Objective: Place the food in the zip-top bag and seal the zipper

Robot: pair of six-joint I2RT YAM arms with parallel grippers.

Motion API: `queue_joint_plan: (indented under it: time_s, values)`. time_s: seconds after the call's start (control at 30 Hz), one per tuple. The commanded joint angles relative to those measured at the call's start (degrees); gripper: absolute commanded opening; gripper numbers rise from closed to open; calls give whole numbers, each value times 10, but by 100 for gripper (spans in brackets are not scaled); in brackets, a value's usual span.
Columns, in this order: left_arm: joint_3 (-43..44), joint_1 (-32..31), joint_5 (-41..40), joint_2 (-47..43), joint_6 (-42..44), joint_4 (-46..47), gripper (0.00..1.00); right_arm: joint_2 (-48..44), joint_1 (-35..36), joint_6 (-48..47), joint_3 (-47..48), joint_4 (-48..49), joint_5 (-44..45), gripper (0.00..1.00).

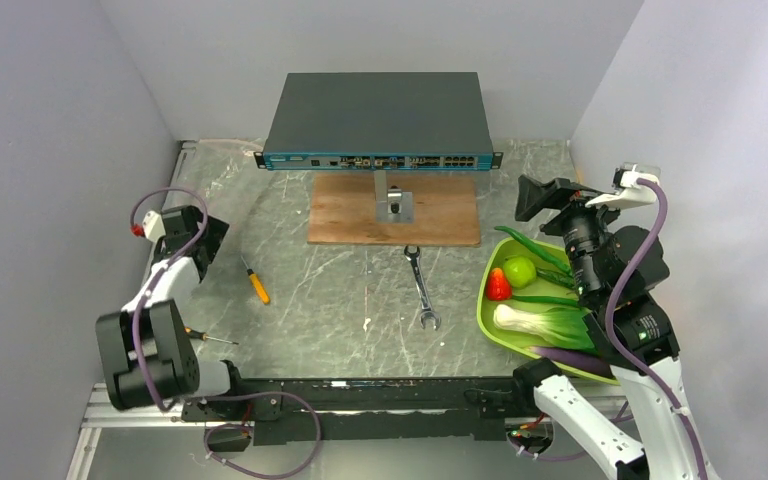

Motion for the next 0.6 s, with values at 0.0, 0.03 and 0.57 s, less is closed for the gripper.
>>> queue_joint_plan:
  time_s: [0.0,0.03,0.57]
  values:
    - [38,17,43,82,-31,143,99,-2,2,10,1,29,-14,100]
    - [46,17,49,103,-26,149,99,1,2,10,5,26,-16,100]
    - [111,29,204,155,100,86,0,45,3,38,25,-8,-79,100]
